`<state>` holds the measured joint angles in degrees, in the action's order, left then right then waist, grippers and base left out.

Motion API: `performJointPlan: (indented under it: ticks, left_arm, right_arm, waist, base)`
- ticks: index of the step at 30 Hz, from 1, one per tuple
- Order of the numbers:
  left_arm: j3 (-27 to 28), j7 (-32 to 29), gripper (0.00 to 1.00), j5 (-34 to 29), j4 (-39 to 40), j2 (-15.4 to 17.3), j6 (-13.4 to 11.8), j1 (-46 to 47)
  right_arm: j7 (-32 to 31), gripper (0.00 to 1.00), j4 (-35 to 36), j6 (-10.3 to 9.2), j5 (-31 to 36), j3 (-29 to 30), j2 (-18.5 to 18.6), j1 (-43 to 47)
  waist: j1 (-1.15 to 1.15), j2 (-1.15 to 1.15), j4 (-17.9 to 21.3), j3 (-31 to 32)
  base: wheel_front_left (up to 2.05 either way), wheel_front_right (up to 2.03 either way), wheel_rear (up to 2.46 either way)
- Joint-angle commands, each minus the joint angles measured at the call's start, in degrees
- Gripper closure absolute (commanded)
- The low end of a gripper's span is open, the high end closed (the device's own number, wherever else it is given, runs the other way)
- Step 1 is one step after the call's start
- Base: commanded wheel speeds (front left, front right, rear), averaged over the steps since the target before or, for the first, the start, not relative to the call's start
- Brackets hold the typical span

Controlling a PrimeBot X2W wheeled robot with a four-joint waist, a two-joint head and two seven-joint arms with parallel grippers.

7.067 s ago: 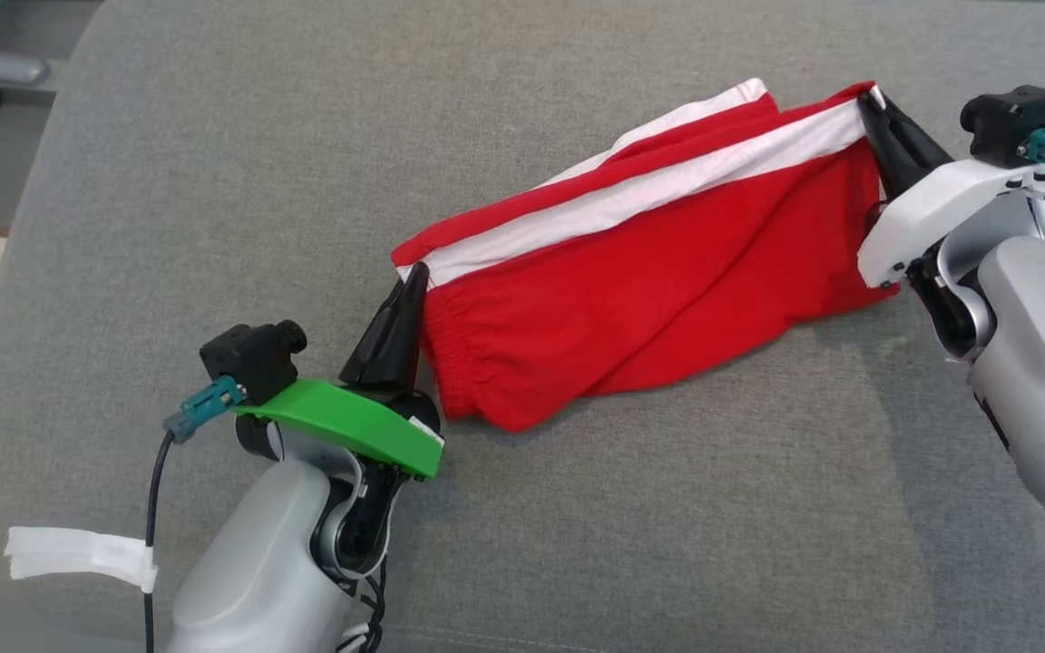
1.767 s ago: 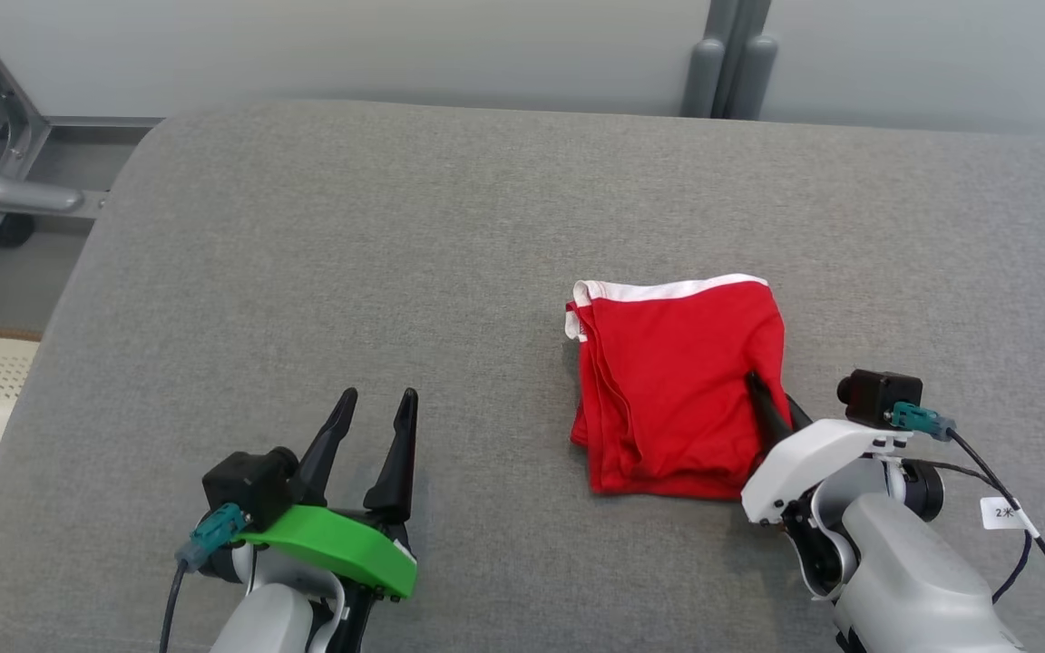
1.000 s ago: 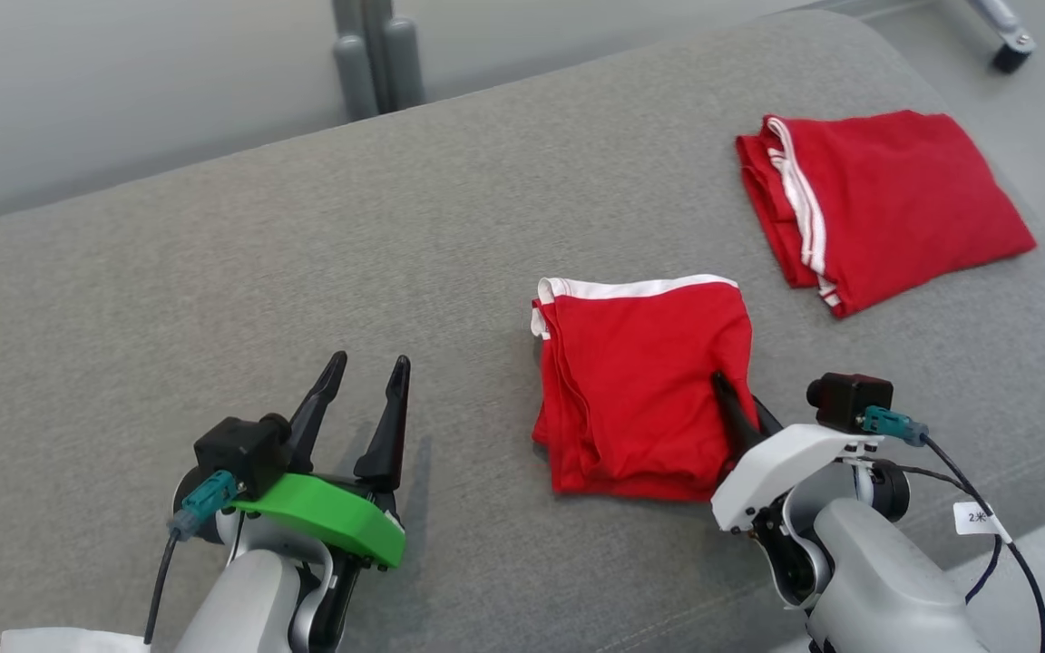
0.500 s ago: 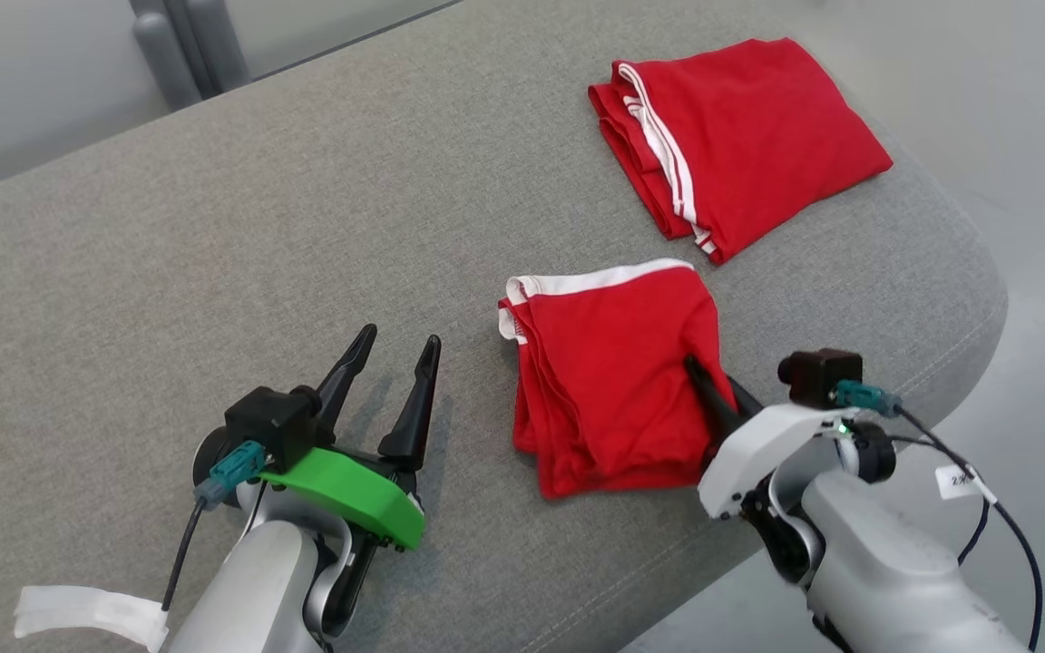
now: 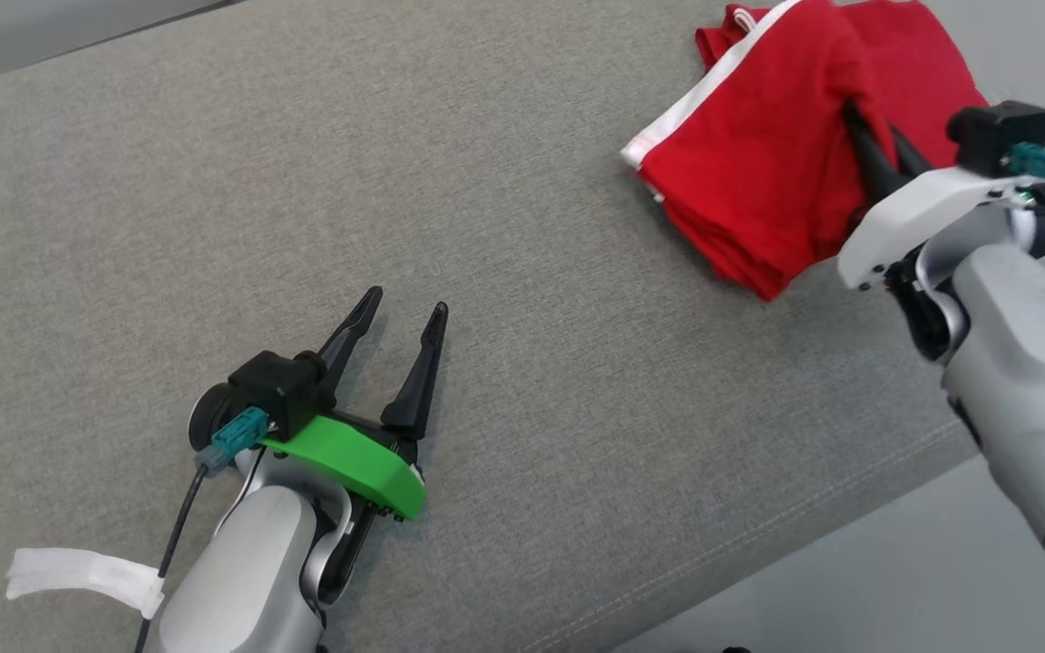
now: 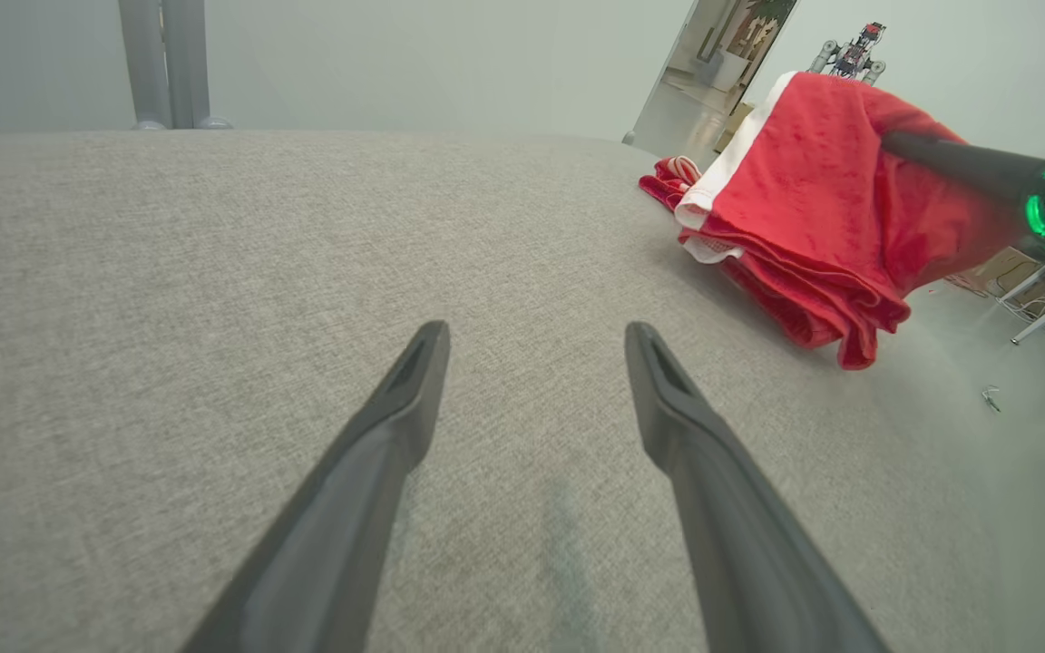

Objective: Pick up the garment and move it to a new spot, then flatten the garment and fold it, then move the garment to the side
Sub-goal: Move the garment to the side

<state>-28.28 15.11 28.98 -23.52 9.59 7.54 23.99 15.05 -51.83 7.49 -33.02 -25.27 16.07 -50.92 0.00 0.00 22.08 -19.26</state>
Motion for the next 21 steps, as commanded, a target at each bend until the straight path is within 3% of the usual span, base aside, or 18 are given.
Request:
performJointPlan:
  ticks: [1, 9, 17, 18, 19, 20, 21]
  left_arm:
    - [-0.09, 0.0, 0.0, -0.38, 0.26, 0.19, -0.14, 1.1]
    - [-1.18, 0.0, 0.0, -1.06, 0.47, 0.07, -0.14, 2.52]
    - [-1.39, -0.01, 0.0, -1.31, 0.48, 0.12, -0.15, 2.9]
    - [-1.38, -0.02, 0.0, -1.38, 0.49, 0.09, -0.14, 2.96]
    - [-1.28, -0.02, 0.0, -1.43, 0.51, 0.04, -0.14, 3.04]
    - [-1.2, -0.02, 0.0, -1.47, 0.47, -0.01, -0.15, 3.12]
    - [-1.16, -0.02, 0.0, -1.44, 0.43, -0.09, -0.14, 3.19]
  right_arm:
    - [0.12, 1.0, -0.6, -0.03, 0.92, 0.62, 0.98, -1.22]
    - [0.13, 1.0, -8.66, -0.03, 8.34, 10.15, 7.76, -7.08]
    - [0.13, 1.0, -13.99, -0.04, 18.03, 19.42, 9.28, -7.49]
    - [0.13, 0.6, -14.41, -0.04, 19.21, 20.97, 9.3, -7.21]
    - [0.13, 0.6, -14.58, -0.04, 20.73, 22.8, 9.75, -6.96]
    - [0.13, 0.0, -14.46, -0.04, 22.39, 24.41, 9.8, -6.67]
    - [0.13, 0.0, -13.92, -0.03, 23.83, 26.06, 9.35, -6.21]
  waist:
    - [0.0, 0.0, -3.18, -3.02]
    - [0.0, 0.0, -7.68, -5.9]
    - [0.0, 0.0, -9.46, -6.44]
    - [0.0, 0.0, -9.6, -6.46]
    - [0.0, 0.0, -9.72, -6.48]
    - [0.0, 0.0, -9.83, -6.46]
    - [0.0, 0.0, -9.91, -6.35]
  base:
    - [0.0, 0.0, 0.0]
    - [0.0, 0.0, 0.0]
    - [0.0, 0.0, 0.0]
    - [0.0, 0.0, 0.0]
    - [0.0, 0.0, 0.0]
    - [0.0, 0.0, 0.0]
    - [0.0, 0.0, 0.0]
